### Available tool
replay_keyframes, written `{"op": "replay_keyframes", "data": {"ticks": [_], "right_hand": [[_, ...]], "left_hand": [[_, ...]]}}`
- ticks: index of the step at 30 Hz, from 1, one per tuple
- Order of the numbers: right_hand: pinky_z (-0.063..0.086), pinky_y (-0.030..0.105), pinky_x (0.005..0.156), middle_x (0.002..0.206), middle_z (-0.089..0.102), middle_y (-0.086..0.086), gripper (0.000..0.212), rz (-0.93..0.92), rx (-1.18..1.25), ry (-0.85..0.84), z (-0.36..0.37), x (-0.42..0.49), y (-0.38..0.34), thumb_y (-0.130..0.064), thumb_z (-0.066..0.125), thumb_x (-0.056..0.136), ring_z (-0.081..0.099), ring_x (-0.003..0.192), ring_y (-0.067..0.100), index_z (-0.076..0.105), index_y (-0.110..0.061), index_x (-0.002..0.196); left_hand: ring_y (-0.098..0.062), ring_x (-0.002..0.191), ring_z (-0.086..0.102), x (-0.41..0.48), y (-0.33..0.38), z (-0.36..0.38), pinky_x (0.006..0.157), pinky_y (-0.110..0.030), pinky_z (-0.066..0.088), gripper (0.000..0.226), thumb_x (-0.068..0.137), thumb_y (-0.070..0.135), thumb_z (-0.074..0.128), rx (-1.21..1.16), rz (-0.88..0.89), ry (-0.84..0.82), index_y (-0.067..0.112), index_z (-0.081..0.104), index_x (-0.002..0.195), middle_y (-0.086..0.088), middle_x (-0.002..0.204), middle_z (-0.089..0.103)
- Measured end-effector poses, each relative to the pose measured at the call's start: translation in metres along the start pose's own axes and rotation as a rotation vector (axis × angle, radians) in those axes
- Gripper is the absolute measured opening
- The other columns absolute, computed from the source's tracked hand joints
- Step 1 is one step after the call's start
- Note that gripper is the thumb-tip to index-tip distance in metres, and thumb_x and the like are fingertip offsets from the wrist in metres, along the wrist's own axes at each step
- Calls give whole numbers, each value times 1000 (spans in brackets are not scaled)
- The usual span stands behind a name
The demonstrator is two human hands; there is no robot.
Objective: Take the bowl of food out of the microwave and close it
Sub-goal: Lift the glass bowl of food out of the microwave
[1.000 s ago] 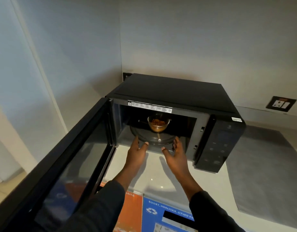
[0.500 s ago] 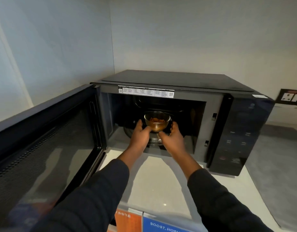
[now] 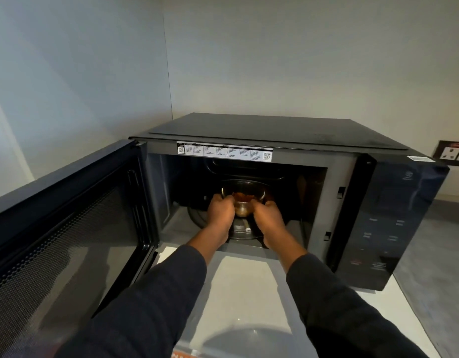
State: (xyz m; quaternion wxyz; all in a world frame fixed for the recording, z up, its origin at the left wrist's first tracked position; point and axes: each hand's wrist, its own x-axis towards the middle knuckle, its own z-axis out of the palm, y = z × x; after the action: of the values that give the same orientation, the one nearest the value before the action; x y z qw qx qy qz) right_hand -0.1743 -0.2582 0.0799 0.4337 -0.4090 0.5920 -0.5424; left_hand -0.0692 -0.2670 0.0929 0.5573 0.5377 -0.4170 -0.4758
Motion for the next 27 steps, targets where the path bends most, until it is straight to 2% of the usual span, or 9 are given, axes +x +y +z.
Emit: {"op": "replay_keyframes", "data": {"ticks": [4,7,10,13,16,18,20,24,27], "right_hand": [[53,52,103,123,68,8,51,-47,170,50,0,-24,10,-19,54,97,66,113,28,44,-29,146],[50,48,109,135,65,2,55,-86,255,79,-3,-55,15,-17,57,100,64,121,20,39,-30,150],[50,43,109,131,68,-4,55,-132,263,131,-12,-92,14,-11,63,97,66,118,14,44,-35,143],[52,39,105,124,71,-10,55,-140,204,195,-32,-131,10,-6,66,94,67,115,12,50,-45,129],[56,39,100,120,72,-16,57,-109,120,201,-57,-171,10,-14,70,92,69,112,9,52,-49,132],[56,42,99,124,71,-13,58,-91,80,208,-76,-195,10,-18,73,92,68,115,11,50,-44,138],[56,38,98,126,69,-16,60,-80,48,236,-99,-217,10,-17,73,91,66,117,8,49,-46,137],[57,37,97,122,65,-27,64,-18,-13,326,-140,-248,13,-14,73,91,66,116,8,47,-53,135],[57,47,99,128,68,-11,63,30,6,417,-179,-258,18,-9,70,91,66,119,17,49,-47,137]], "left_hand": [[-25,90,66,-21,-3,-3,72,-33,56,22,93,10,48,-59,63,14,17,62,109,-11,98,69],[-9,84,64,-49,-3,-5,65,-15,52,25,96,10,53,-159,89,81,16,62,118,-3,103,68],[0,89,63,-88,-2,-7,66,-7,49,29,94,7,61,-215,71,133,18,60,121,4,104,68],[-6,95,66,-130,4,-8,80,-18,52,35,91,-1,63,-198,33,144,17,60,120,-4,113,69],[-18,109,66,-170,4,-7,96,-32,53,40,90,-3,63,-142,51,108,16,59,125,-6,121,69],[-11,112,66,-197,1,-7,92,-27,54,41,89,18,70,-97,71,35,23,58,128,3,122,69],[-3,111,64,-222,-3,-2,88,-22,52,45,86,36,73,-15,86,-15,33,57,128,12,122,68],[-1,118,60,-264,-21,20,96,-30,51,46,91,24,69,138,104,-66,35,53,133,18,127,64],[-4,123,56,-285,-28,53,101,-35,51,49,93,20,66,185,75,-168,34,49,137,17,132,60]]}}
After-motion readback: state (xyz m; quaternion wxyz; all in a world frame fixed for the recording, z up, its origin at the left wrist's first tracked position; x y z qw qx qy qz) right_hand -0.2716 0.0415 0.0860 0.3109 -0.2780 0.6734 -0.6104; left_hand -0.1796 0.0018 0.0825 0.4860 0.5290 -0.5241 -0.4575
